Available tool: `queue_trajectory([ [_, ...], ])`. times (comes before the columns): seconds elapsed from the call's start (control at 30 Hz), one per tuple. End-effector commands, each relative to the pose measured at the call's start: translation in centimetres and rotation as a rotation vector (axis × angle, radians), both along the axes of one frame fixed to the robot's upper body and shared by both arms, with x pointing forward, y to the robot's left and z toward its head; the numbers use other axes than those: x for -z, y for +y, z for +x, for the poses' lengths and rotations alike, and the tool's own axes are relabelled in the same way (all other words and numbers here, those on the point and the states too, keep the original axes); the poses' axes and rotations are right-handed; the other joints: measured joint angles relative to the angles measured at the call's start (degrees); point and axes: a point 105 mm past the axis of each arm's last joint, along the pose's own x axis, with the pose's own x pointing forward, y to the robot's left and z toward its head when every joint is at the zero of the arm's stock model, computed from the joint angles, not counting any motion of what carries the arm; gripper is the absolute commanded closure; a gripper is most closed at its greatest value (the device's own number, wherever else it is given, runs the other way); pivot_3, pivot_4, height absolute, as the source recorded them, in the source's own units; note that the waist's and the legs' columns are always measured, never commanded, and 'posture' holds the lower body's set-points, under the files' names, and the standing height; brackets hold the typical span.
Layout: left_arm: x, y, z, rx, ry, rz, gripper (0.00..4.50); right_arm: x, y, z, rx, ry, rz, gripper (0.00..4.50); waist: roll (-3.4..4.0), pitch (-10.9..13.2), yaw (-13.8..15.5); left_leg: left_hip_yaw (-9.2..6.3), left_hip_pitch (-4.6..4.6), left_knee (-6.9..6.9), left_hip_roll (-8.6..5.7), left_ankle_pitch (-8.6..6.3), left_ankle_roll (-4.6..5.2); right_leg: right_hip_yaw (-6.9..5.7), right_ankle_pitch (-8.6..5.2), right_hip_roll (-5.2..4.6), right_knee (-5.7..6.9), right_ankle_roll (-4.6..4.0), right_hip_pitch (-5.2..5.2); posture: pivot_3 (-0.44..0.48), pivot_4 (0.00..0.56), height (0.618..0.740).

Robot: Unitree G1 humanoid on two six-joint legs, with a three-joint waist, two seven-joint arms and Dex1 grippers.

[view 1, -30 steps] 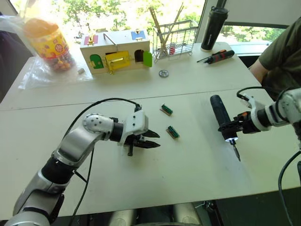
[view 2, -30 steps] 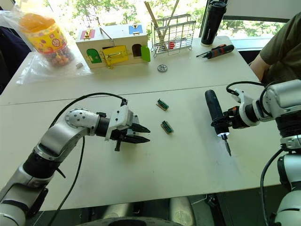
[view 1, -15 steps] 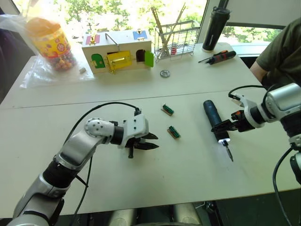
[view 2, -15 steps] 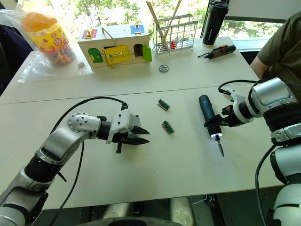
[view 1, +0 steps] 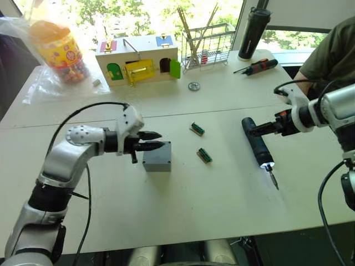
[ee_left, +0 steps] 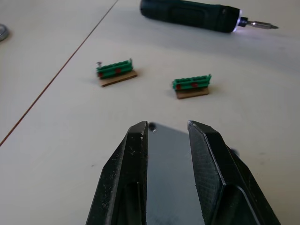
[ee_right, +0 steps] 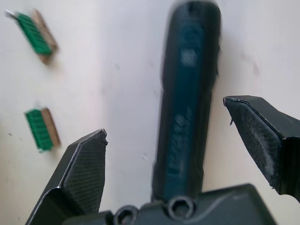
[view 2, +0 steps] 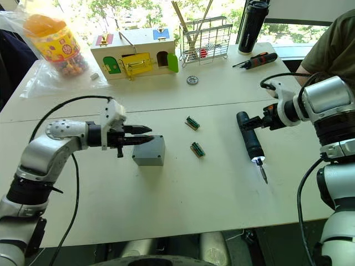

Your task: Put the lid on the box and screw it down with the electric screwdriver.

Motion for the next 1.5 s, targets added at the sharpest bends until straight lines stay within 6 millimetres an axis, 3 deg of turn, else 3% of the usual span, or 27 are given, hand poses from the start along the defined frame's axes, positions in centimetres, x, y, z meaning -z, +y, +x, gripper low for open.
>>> queue_trajectory([
  [0.03,-0.9,3.1,0.9,-0.099,-0.027,0.026,3.17,-4.6,3.7,-0.8,-0.19,-0.182,0.096,0.02,0.0,0.0,0.0,-0.01,0.0,-0.03,0.01,0.0,0.0,0.0,0.0,0.01,0.0,0.0,-0.02,0.0,0.15,0.74],
  [0.13,0.4,5.0,0.9,-0.149,0.013,0.084,3.17,-2.9,6.9,-3.7,-0.412,-0.205,0.085,0.02,-0.02,0.0,0.1,-0.07,0.0,-0.12,0.02,0.0,0.0,-0.06,0.0,0.0,-0.02,0.0,-0.03,0.0,0.15,0.74],
  [0.3,2.6,6.4,0.2,-0.197,0.084,0.129,3.17,2.6,12.9,-8.3,-0.674,-0.216,0.117,0.02,-0.12,0.0,0.2,-0.15,-0.04,0.06,-0.02,0.0,-0.01,-0.06,0.0,-0.05,0.0,0.01,0.09,0.0,0.15,0.74],
  [0.47,4.5,5.9,-1.1,-0.21,0.109,0.16,3.17,6.1,17.2,-8.5,-0.625,-0.244,0.198,0.02,-0.14,0.0,0.1,-0.19,0.0,0.1,0.0,0.03,-0.06,-0.03,0.01,-0.03,0.12,0.0,0.08,0.0,0.15,0.74],
  [0.6,5.0,4.7,-2.1,-0.19,0.138,0.135,3.17,6.7,19.6,-9.1,-0.61,-0.22,0.259,0.02,-0.14,0.0,0.2,-0.22,-0.01,0.04,-0.02,0.03,-0.07,-0.04,0.01,-0.04,0.1,0.0,0.05,0.0,0.15,0.74],
  [0.87,5.4,3.2,-1.3,-0.173,0.124,0.112,3.17,7.9,22.1,-9.0,-0.558,-0.169,0.313,0.02,-0.15,0.0,0.1,-0.25,0.03,0.05,-0.01,0.06,-0.12,-0.07,0.01,0.0,0.12,0.0,0.09,0.0,0.15,0.74],
  [1.0,5.5,2.4,-0.3,-0.168,0.099,0.104,3.17,7.6,24.0,-10.3,-0.589,-0.134,0.371,0.02,-0.15,0.0,-0.2,-0.25,0.03,0.03,0.0,0.07,-0.13,-0.08,0.01,0.02,0.14,0.0,0.05,0.0,0.15,0.74],
  [1.2,5.8,1.4,1.5,-0.178,0.071,0.071,3.17,7.8,24.9,-11.6,-0.595,-0.085,0.387,0.02,-0.16,0.0,-0.1,-0.26,0.03,0.03,-0.01,0.07,-0.13,-0.11,0.01,0.02,0.17,0.0,0.03,0.0,0.15,0.74],
  [1.33,6.1,1.9,2.2,-0.184,0.044,0.107,3.17,7.5,24.3,-11.7,-0.579,-0.084,0.374,0.02,-0.16,0.0,-0.2,-0.25,0.03,0.03,-0.02,0.07,-0.13,-0.12,0.01,0.01,0.17,0.0,0.03,0.0,0.15,0.74],
  [1.5,6.3,5.0,1.9,-0.216,0.042,0.217,3.17,6.2,21.0,-9.1,-0.568,-0.239,0.219,0.02,-0.16,0.0,-0.2,-0.24,0.03,0.04,-0.05,0.07,-0.13,-0.13,0.01,0.01,0.17,0.0,0.01,0.0,0.15,0.74],
])
